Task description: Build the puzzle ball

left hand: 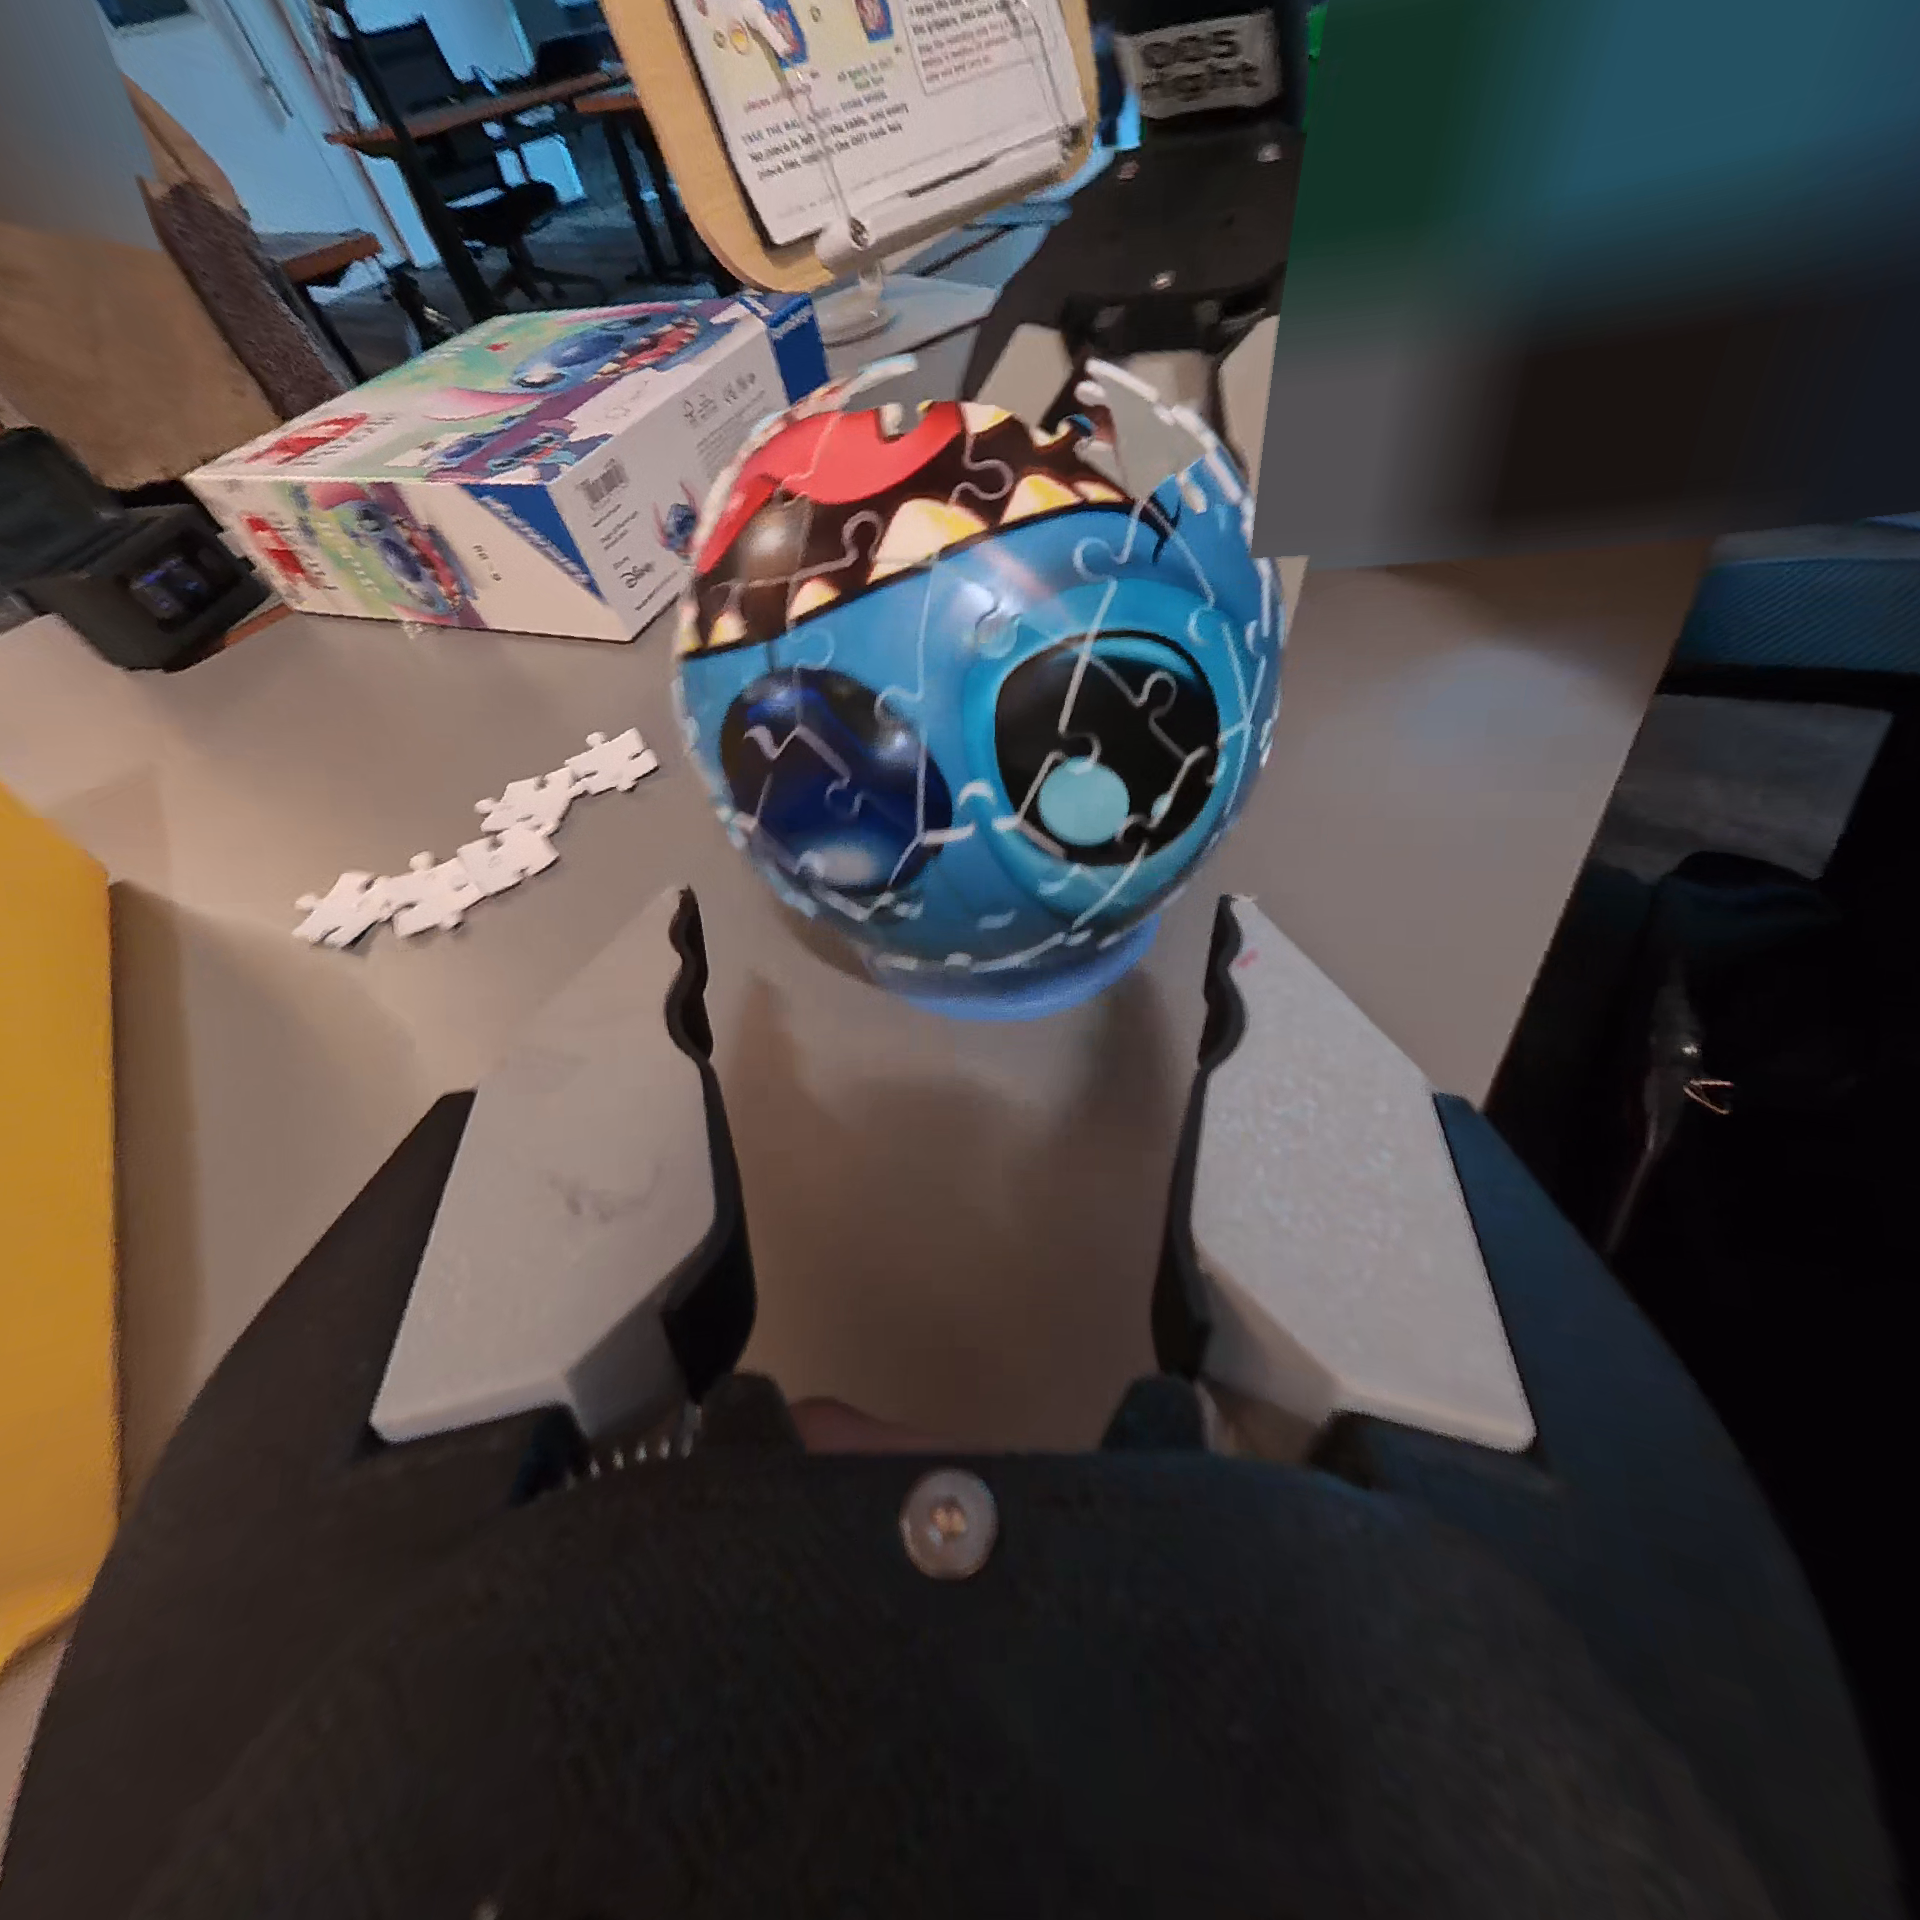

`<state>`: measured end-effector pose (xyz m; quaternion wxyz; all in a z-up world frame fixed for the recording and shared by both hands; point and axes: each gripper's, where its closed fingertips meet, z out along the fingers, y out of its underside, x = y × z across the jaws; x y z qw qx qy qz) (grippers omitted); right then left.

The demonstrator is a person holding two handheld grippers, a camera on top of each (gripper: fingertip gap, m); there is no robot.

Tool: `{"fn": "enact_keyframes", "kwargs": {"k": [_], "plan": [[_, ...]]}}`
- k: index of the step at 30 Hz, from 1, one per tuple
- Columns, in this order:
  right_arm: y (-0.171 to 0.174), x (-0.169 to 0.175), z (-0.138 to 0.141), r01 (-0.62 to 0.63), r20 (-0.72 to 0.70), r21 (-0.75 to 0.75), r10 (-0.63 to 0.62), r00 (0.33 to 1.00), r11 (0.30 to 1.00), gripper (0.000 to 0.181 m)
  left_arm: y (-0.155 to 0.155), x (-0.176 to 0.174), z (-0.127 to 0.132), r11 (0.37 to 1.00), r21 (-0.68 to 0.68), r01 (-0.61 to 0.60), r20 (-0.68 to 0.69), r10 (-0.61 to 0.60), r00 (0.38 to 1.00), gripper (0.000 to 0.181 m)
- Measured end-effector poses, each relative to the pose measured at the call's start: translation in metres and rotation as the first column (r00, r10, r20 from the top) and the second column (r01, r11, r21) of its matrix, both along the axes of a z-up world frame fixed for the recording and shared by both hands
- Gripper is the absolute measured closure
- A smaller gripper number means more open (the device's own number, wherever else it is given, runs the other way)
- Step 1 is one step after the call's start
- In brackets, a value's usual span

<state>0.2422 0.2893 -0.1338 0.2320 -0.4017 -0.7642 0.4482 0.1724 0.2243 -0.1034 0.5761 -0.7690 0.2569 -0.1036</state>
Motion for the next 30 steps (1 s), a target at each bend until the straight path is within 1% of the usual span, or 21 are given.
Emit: {"fn": "enact_keyframes", "kwargs": {"k": [2, 4, 6, 8, 11, 13, 17, 20, 25, 30], "plan": [[0.012, 0.010, 0.005, 0.027, -0.038, 0.007, -0.027, 0.999, 1.000, 0.084, -0.006, -0.011, 0.002, 0.999, 0.011, -0.032, 0.003, 0.032, 0.999, 0.087], [0.031, 0.019, 0.008, 0.071, -0.070, 0.024, -0.069, 0.995, 0.997, 0.088, -0.010, -0.024, 0.004, 0.997, 0.027, -0.072, 0.015, 0.071, 0.997, 0.089], [0.052, 0.028, 0.013, 0.122, -0.103, 0.008, -0.120, 0.987, 0.993, 0.093, -0.011, -0.036, 0.009, 0.994, 0.043, -0.103, 0.050, 0.101, 0.994, 0.092], [0.071, 0.035, 0.018, 0.168, -0.128, -0.023, -0.170, 0.977, 0.985, 0.097, -0.010, -0.045, 0.014, 0.990, 0.064, -0.123, 0.094, 0.117, 0.989, 0.097], [0.102, 0.041, 0.019, 0.254, -0.153, -0.003, -0.252, 0.956, 0.967, 0.103, -0.006, -0.059, 0.024, 0.980, 0.122, -0.159, 0.133, 0.143, 0.981, 0.107], [0.113, 0.042, 0.019, 0.274, -0.144, -0.027, -0.275, 0.951, 0.961, 0.106, -0.001, -0.067, 0.031, 0.969, 0.159, -0.187, 0.167, 0.160, 0.973, 0.110], [0.119, 0.041, 0.015, 0.267, -0.094, -0.053, -0.271, 0.958, 0.962, 0.107, 0.006, -0.076, 0.039, 0.960, 0.191, -0.203, 0.234, 0.156, 0.960, 0.114], [0.119, 0.040, 0.013, 0.251, -0.062, -0.071, -0.255, 0.965, 0.965, 0.108, 0.010, -0.077, 0.040, 0.960, 0.196, -0.197, 0.233, 0.150, 0.961, 0.115], [0.120, 0.039, 0.012, 0.239, -0.047, -0.082, -0.243, 0.969, 0.968, 0.111, 0.012, -0.080, 0.043, 0.952, 0.219, -0.214, 0.238, 0.160, 0.958, 0.120], [0.120, 0.037, 0.011, 0.236, -0.063, -0.056, -0.239, 0.969, 0.970, 0.122, 0.011, -0.082, 0.045, 0.944, 0.234, -0.232, 0.244, 0.174, 0.954, 0.125]]}}
